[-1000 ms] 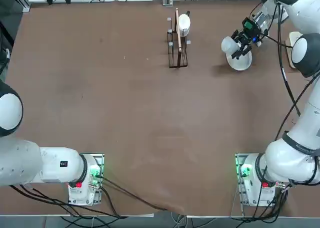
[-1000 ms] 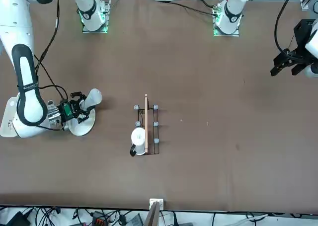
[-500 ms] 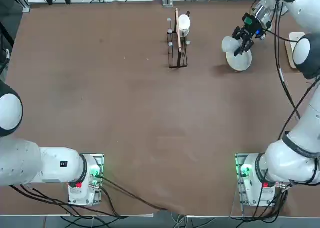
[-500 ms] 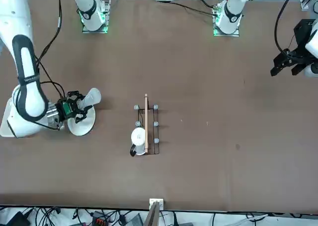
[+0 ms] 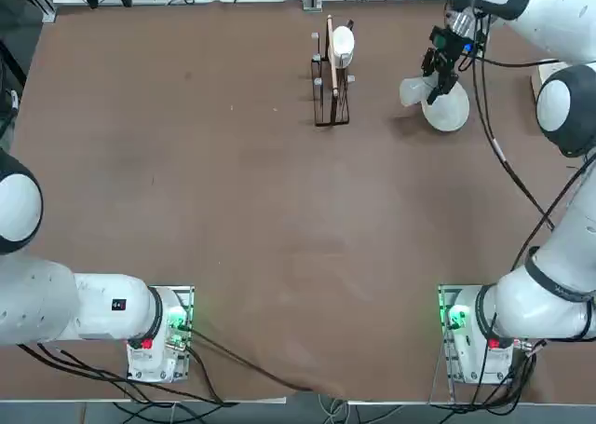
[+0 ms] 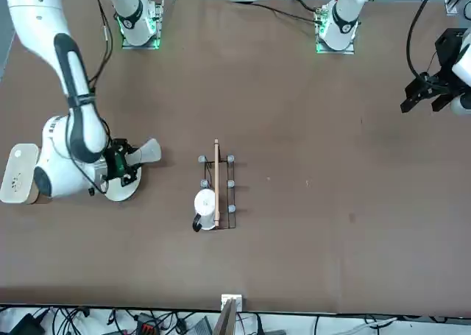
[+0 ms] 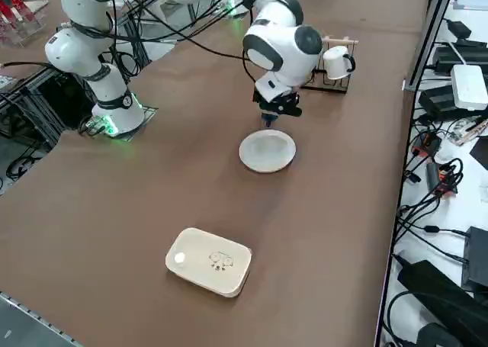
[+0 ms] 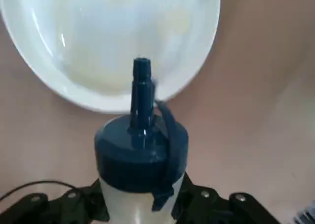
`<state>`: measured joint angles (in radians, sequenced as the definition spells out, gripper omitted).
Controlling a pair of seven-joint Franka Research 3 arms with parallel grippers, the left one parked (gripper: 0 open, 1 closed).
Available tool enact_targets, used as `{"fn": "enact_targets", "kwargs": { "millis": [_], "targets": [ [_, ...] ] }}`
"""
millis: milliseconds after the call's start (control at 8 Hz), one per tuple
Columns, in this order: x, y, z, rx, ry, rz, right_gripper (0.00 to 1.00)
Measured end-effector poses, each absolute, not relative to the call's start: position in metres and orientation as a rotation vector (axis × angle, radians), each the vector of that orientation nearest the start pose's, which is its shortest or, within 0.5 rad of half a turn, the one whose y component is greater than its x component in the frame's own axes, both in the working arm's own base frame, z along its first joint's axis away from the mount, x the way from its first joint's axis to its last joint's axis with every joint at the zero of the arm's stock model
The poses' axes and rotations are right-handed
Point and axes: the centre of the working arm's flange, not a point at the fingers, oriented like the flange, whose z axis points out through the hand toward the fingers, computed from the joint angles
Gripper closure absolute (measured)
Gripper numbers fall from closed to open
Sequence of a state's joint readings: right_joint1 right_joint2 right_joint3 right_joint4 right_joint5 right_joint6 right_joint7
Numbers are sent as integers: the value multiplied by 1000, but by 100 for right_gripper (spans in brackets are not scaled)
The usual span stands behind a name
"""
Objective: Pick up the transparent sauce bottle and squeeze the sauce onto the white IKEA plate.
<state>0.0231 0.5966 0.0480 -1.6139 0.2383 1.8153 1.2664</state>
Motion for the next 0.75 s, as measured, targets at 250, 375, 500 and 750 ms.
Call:
{"fn": "enact_targets", "kwargs": {
  "millis": [250, 375, 500, 750],
  "targets": [
    [646, 62, 270, -2553, 1988, 522, 55],
    [647, 74, 275, -2588, 2044, 413, 55],
    [646, 91, 278, -2616, 2101, 311, 55],
    [643, 123, 280, -2678, 2207, 42, 55]
  ]
}}
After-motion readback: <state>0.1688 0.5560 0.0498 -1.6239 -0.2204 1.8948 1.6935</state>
